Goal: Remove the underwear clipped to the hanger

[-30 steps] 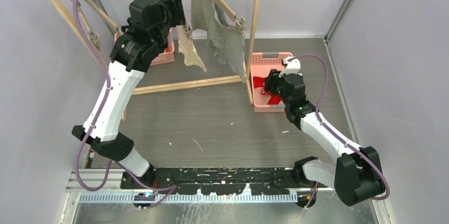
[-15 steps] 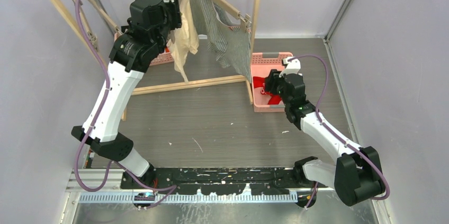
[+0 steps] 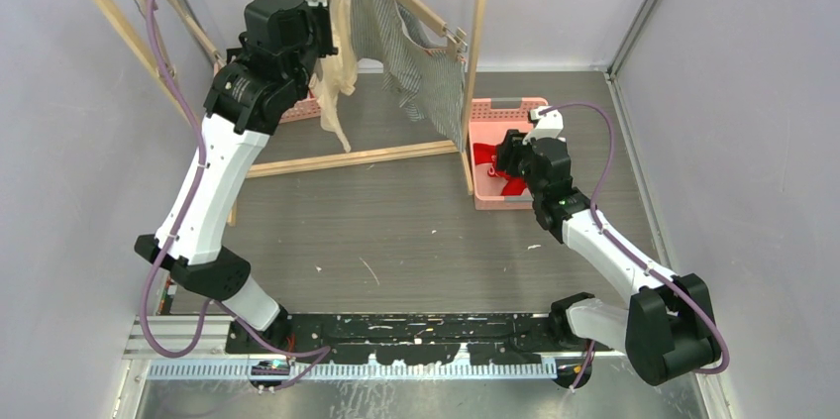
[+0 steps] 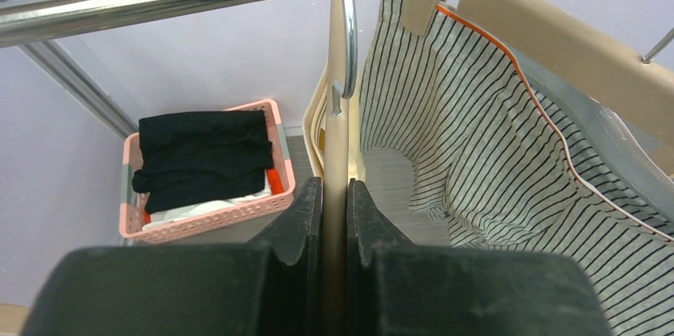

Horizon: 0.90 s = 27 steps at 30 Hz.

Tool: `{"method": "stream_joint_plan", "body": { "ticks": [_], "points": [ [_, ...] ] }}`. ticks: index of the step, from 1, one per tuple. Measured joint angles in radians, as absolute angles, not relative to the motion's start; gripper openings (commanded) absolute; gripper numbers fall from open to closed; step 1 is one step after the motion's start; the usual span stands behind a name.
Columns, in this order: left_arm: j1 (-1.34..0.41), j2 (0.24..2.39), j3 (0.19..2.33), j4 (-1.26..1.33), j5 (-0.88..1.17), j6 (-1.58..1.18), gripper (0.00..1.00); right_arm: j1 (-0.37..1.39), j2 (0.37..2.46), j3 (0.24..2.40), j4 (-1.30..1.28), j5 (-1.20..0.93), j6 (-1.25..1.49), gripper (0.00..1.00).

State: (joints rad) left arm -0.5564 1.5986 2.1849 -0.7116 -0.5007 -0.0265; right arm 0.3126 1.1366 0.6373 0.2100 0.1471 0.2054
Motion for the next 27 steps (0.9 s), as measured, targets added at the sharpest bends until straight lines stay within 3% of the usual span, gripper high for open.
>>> {"method": "stream_joint_plan", "body": {
  "ticks": [9,27],
  "points": [
    [-0.556,1.612,2.186,-0.688,-0.49,-0.001,0.0,0.313,1.137,0.637,0.211,0.153,0.205,0.56],
    [-0.556,1.465,1.984,-0.474,-0.413,0.094,0.0,0.32,1.158,0.637,0.216,0.16,0.205,0.54]
  ]
}}
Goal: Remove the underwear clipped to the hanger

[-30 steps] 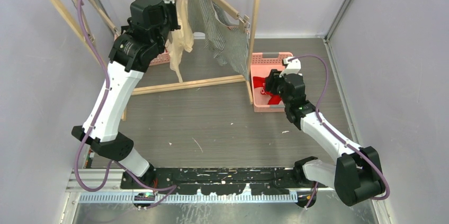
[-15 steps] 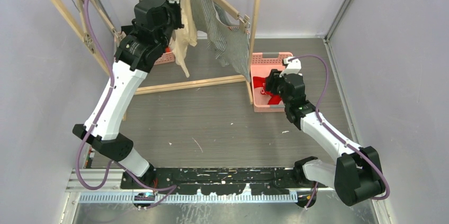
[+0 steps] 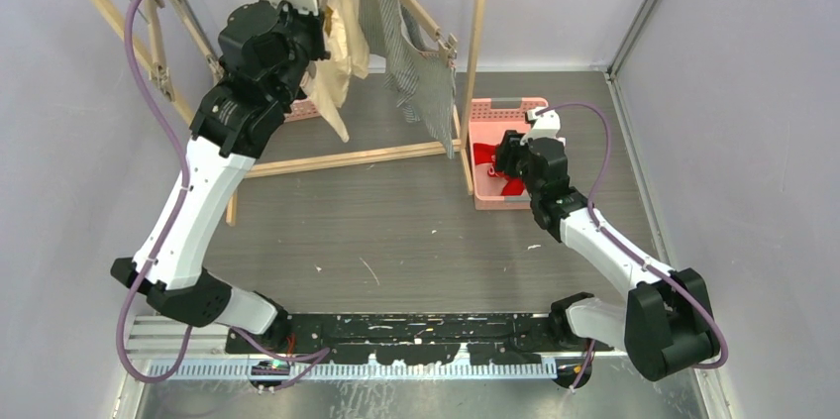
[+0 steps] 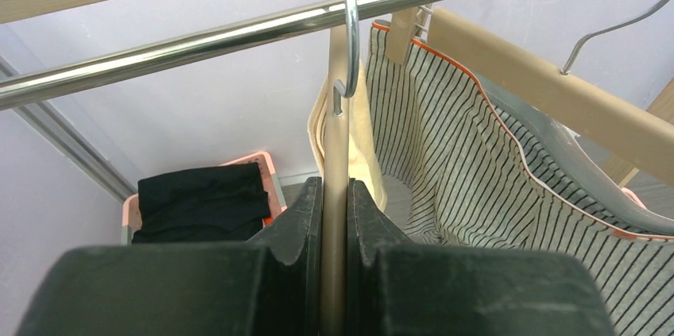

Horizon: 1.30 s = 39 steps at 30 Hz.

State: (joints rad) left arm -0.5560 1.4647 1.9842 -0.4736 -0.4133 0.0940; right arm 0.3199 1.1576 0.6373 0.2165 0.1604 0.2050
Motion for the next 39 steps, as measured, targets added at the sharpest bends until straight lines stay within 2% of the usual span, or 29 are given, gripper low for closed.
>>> {"method": "stream_joint_plan", "body": {
  "ticks": [11,17,25,31,39],
  "points": [
    [-0.554,1.372,1.88,-0.464,-0.381,0.094,0.0,0.324,1.158,0.637,0.216,0.16,0.205,0.55],
    [-0.554,1.22,1.726,-0.476,-0.362,0.09,0.0,0.324,1.159,0.637,0.216,0.16,0.205,0.55],
    [-0.554,1.074,1.636,-0.665,-0.314,0.089,0.0,0.325,1.185,0.64,0.194,0.137,0.205,0.66],
    [-0.554,0.934,1.443,-0.844,-0.171,0.072,0.0,0.326,1.185,0.698,0.15,0.035,0.19,0.7],
    [-0.554,0.732,1.269,-0.948,0.002,0.031,0.0,0.326,1.15,0.777,0.113,-0.219,0.186,0.7]
  ]
}}
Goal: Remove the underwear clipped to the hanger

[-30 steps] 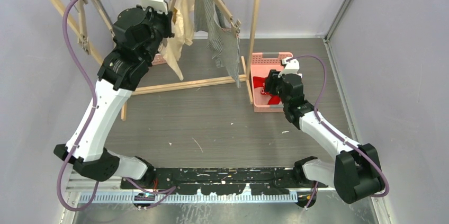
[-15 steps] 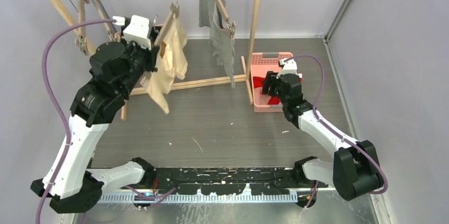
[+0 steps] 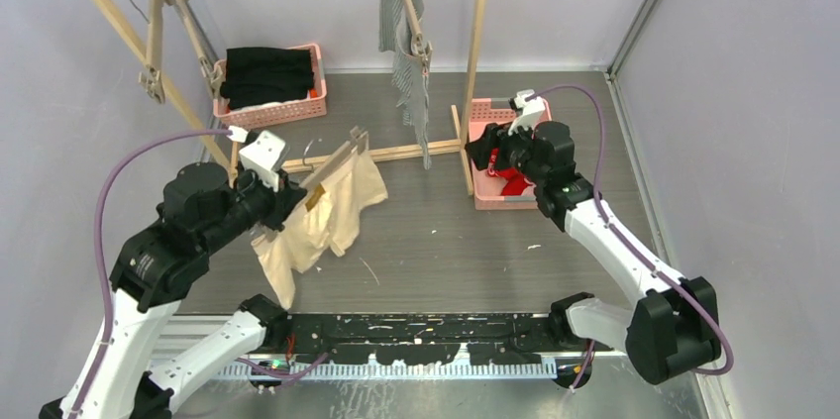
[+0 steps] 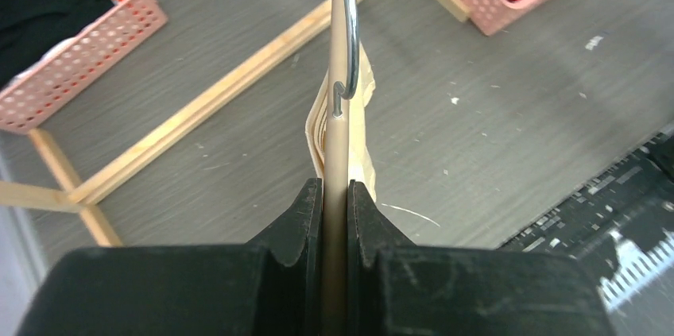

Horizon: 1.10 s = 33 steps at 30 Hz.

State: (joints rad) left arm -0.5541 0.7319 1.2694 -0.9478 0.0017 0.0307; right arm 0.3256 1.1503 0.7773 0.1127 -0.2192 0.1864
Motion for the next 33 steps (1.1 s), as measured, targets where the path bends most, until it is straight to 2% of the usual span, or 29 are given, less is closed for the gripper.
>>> {"method": "stream_joint_plan", "body": {
  "ticks": [7,17,24,33],
  "points": [
    [-0.554,0.695,1.184,-0.933,0.196,0.012,0.0,0.335,1.052,0.78,0.122,-0.504,0.197,0.73],
    [-0.554,0.687,1.091,-0.853,0.443,0.006,0.0,0.345,1.006,0.74,0.314,-0.919,0.315,0.73],
    [-0.554,0.68,1.073,-0.752,0.558,-0.019,0.0,0.394,0.994,0.736,0.434,-1.02,0.383,0.74],
    [-0.554,0.693,1.055,-0.692,0.612,-0.049,0.0,0.453,1.048,0.736,0.53,-1.046,0.426,0.73]
  ]
}}
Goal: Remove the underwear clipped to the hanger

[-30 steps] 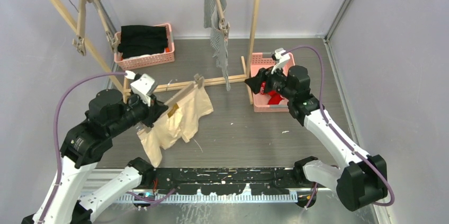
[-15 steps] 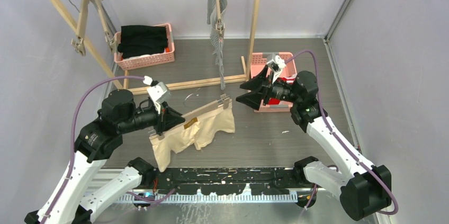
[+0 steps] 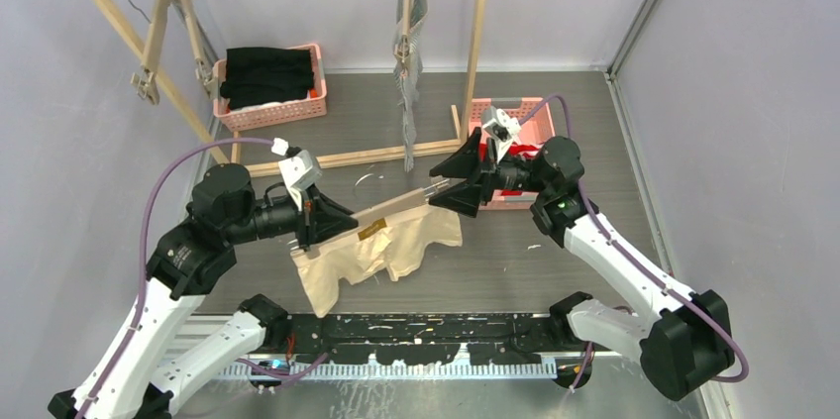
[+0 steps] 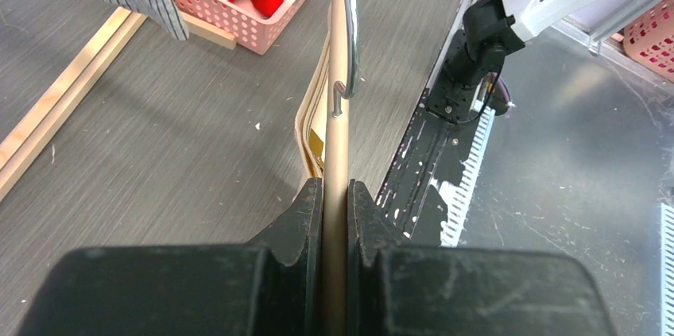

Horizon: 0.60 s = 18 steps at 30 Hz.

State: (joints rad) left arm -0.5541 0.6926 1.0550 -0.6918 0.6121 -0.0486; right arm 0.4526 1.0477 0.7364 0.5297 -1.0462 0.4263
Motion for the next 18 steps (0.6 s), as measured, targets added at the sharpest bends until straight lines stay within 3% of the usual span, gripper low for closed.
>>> {"method": "stream_joint_plan", "body": {
  "ticks": [2,3,4,7,8,10,11,12,13,16,18],
  "points": [
    [-0.554,0.694,1.054,-0.681,0.62,-0.06,0.0,0.462,1.063,0.736,0.539,-1.046,0.429,0.69],
    [-0.554,0.694,1.053,-0.677,0.624,-0.064,0.0,0.466,1.07,0.736,0.545,-1.046,0.43,0.62],
    [-0.554,0.696,1.053,-0.671,0.627,-0.065,0.0,0.47,1.075,0.736,0.548,-1.046,0.43,0.52],
    [-0.554,0.696,1.05,-0.658,0.63,-0.07,0.0,0.48,1.09,0.736,0.559,-1.048,0.435,0.08],
    [-0.551,0.696,1.048,-0.661,0.627,-0.069,0.0,0.482,1.092,0.736,0.563,-1.066,0.438,0.02],
    [-0.548,0.693,1.045,-0.664,0.638,-0.068,0.0,0.482,1.091,0.736,0.57,-1.104,0.437,0.01],
    [-0.548,0.692,1.044,-0.664,0.643,-0.068,0.0,0.482,1.091,0.736,0.574,-1.114,0.436,0.01],
    [-0.548,0.691,1.044,-0.664,0.647,-0.068,0.0,0.482,1.091,0.736,0.578,-1.12,0.438,0.16],
    [-0.548,0.691,1.043,-0.664,0.649,-0.068,0.0,0.483,1.091,0.737,0.583,-1.119,0.438,0.39],
    [-0.549,0.692,1.04,-0.653,0.65,-0.073,0.0,0.484,1.091,0.737,0.581,-1.094,0.443,0.68],
    [-0.55,0.696,1.038,-0.634,0.651,-0.085,0.0,0.487,1.091,0.737,0.579,-1.066,0.442,0.78]
  ]
}}
